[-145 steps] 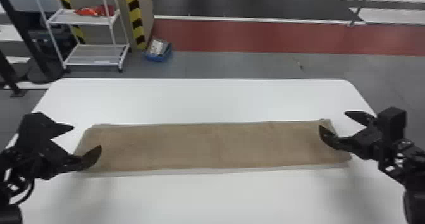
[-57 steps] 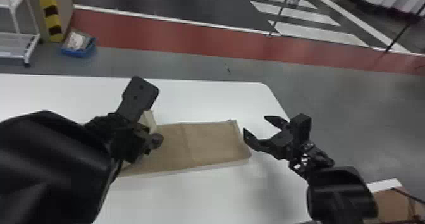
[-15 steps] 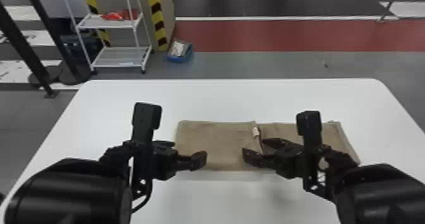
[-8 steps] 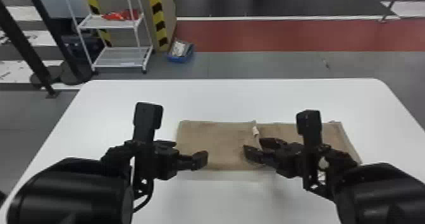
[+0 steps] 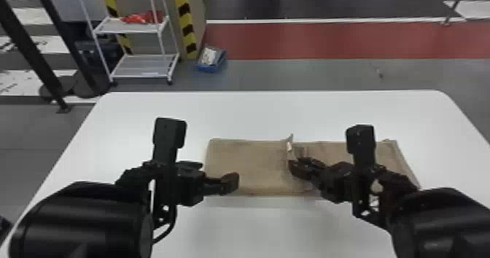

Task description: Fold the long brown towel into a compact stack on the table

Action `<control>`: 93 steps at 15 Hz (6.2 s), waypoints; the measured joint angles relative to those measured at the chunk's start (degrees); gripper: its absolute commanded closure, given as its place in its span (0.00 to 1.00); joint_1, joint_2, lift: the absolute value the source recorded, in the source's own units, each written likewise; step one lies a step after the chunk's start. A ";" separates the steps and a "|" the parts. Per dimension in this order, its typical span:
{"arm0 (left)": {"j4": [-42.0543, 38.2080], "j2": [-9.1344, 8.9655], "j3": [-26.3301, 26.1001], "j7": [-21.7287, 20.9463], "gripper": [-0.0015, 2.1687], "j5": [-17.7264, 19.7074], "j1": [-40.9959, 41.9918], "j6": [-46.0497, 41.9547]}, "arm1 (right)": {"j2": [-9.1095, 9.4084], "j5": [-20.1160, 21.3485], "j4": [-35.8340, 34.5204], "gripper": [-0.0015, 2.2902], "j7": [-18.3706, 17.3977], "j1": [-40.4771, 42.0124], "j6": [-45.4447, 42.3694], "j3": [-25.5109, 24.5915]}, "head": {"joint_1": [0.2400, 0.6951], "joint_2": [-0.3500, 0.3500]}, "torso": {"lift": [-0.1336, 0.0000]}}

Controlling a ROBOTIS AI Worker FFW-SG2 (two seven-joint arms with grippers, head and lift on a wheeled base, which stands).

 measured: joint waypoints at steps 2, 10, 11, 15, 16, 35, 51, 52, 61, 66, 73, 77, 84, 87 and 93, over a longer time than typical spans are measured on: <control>0.03 0.00 0.13 -0.03 0.04 0.00 0.00 0.00 | -0.01 0.15 -0.07 0.11 0.10 -0.04 0.56 -0.10 | 1.00 0.59 | 0.07; 0.31 0.00 0.22 -0.04 0.04 0.00 -0.07 0.00 | -0.24 0.29 -0.53 0.09 0.16 0.01 2.30 -1.72 | 1.00 0.56 | 0.07; 0.24 0.00 0.22 -0.05 0.04 0.00 -0.07 0.00 | -0.27 0.56 -0.41 0.10 0.12 -0.09 2.47 -1.66 | 1.00 0.56 | 0.07; 0.33 0.00 0.14 -0.20 0.04 0.00 -0.06 0.00 | -0.15 1.64 0.26 0.20 0.08 -0.71 2.51 -0.83 | 1.00 0.56 | 0.07; 0.31 0.00 0.16 -0.34 0.04 0.00 -0.01 0.00 | -0.12 1.79 0.32 0.20 0.08 -0.80 2.51 -0.64 | 1.00 0.56 | 0.07; -0.39 0.00 1.82 -1.55 0.04 0.00 1.64 -0.44 | 0.66 0.59 -2.99 0.48 0.09 0.36 1.00 -0.69 | 1.00 0.60 | 0.07; -0.97 0.00 4.34 -2.81 0.04 0.76 2.29 -0.54 | -0.43 -8.49 -10.67 0.48 2.20 6.55 2.44 -17.03 | 1.00 0.44 | 0.07; -0.97 0.00 4.43 -2.78 0.04 0.96 2.33 -0.67 | -0.56 -8.31 -9.30 0.48 2.20 6.58 2.15 -17.35 | 1.00 0.43 | 0.07; -1.02 0.00 4.55 -3.00 0.04 1.14 3.10 -1.58 | -0.75 -9.40 -10.29 0.47 2.98 8.52 2.06 -20.31 | 1.00 0.39 | 0.07; -1.06 0.00 3.14 -3.00 0.04 1.14 3.30 -1.58 | -1.69 -9.80 -7.61 0.47 3.16 9.02 2.08 -23.42 | 1.00 0.30 | 0.07; -1.78 0.00 3.48 -3.03 0.04 1.12 4.55 -1.50 | -1.73 -11.05 -8.32 0.47 3.50 8.52 2.75 -23.96 | 1.00 0.31 | 0.07; -1.94 0.00 3.26 -2.88 0.04 1.06 4.76 -1.60 | -2.66 -12.31 -10.48 0.47 4.95 8.51 6.45 -29.13 | 1.00 0.25 | 0.07; -2.05 0.00 3.10 -2.59 0.04 1.12 5.71 -2.17 | -3.62 -11.60 -3.09 0.47 4.84 6.71 1.93 -26.04 | 1.00 0.25 | 0.07; -2.60 0.00 3.45 -2.73 0.04 1.14 6.34 -2.20 | -3.59 -13.07 -6.05 0.47 5.06 6.74 4.26 -28.64 | 1.00 0.24 | 0.07; -2.43 0.00 3.17 -2.57 0.04 1.14 6.96 -3.28 | -5.79 -12.44 -0.42 0.47 5.10 4.87 2.49 -30.72 | 1.00 0.16 | 0.07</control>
